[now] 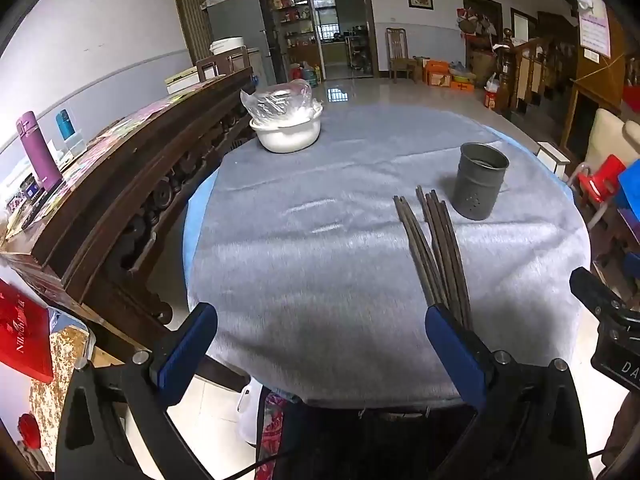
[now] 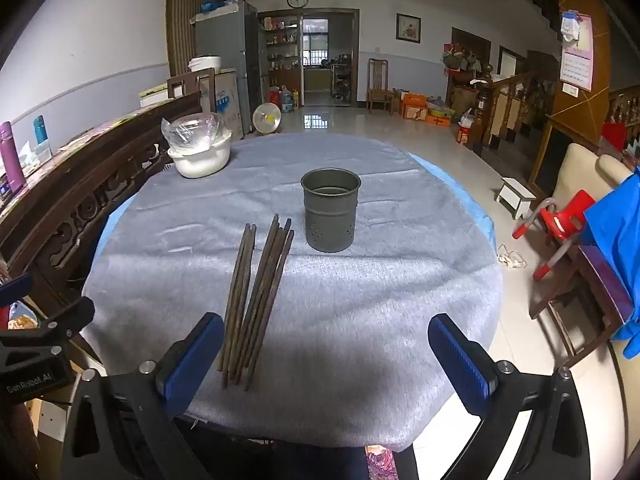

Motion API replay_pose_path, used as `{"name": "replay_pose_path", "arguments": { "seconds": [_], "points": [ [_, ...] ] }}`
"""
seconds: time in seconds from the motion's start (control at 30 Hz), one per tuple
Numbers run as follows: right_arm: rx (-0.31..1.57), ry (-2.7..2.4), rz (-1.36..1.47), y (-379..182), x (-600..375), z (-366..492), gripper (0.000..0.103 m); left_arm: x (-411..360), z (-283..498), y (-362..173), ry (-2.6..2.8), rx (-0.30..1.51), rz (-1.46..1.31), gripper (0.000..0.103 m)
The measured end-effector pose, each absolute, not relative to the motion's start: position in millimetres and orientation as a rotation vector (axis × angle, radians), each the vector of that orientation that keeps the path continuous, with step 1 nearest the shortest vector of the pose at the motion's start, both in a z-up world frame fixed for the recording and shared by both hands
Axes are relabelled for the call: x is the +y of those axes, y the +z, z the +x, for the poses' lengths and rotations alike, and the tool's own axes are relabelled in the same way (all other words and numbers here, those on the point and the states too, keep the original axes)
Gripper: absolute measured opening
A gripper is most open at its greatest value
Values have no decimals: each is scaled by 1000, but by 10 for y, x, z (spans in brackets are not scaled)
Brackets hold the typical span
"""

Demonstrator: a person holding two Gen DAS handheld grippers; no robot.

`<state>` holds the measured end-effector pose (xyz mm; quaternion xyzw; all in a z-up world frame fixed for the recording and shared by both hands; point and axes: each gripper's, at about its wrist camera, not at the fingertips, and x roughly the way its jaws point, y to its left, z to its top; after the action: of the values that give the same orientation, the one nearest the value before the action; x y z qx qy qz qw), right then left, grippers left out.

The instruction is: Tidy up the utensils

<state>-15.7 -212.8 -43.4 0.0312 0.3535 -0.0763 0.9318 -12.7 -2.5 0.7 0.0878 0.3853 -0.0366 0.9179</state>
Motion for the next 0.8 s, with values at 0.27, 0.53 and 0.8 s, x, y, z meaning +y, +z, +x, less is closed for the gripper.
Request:
{"name": "replay_pose_path", "arguments": {
  "seconds": [0.27, 0.53, 0.8],
  "points": [
    [714, -162, 60, -402, -2129, -322, 103, -7, -233, 73, -76, 781, 169, 103],
    [685, -164, 67, -353, -2159, -502, 103, -27, -352, 126, -77, 773, 170, 103],
    [662, -168, 72, -282, -2170, -628, 103, -47, -428, 166, -79, 762, 162, 103]
  ]
}}
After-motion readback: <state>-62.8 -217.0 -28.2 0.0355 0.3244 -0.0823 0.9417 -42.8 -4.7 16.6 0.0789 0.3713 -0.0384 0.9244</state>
